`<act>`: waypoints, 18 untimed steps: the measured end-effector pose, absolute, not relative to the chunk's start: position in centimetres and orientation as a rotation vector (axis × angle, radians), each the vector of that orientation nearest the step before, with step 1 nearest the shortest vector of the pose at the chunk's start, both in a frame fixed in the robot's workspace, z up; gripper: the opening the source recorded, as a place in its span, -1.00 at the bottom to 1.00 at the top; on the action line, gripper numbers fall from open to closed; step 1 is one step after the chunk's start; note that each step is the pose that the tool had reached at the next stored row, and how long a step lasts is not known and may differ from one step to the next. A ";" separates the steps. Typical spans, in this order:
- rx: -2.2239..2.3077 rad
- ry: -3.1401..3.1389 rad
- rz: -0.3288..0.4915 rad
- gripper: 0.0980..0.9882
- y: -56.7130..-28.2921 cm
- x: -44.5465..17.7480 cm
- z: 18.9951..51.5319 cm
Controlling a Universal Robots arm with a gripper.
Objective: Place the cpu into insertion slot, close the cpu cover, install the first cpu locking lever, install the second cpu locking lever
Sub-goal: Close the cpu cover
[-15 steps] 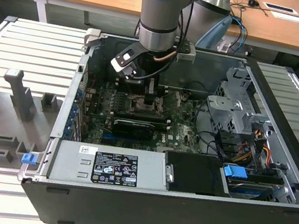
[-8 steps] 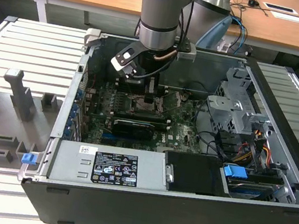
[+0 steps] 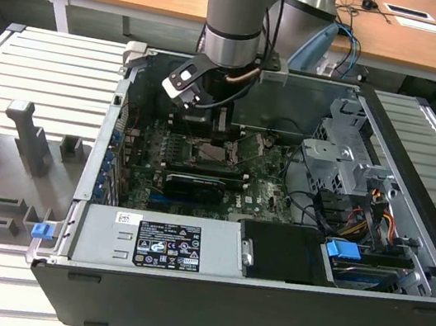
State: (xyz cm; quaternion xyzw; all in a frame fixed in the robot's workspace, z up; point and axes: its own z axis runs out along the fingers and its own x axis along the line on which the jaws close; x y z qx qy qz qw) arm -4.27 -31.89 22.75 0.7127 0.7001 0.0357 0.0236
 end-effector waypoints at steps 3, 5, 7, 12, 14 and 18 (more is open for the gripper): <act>2.208 2.166 0.109 -0.98 -31.9 -3.9 22.8; 2.208 2.166 0.108 -0.98 -31.9 -3.7 22.8; 2.204 2.163 0.101 -0.98 -31.8 -3.7 23.4; 2.199 2.159 0.091 -0.98 -31.7 -3.7 24.3; 2.199 2.159 0.090 -0.98 -31.7 -3.7 24.5; 2.199 2.159 0.090 -0.98 -31.7 -3.7 24.7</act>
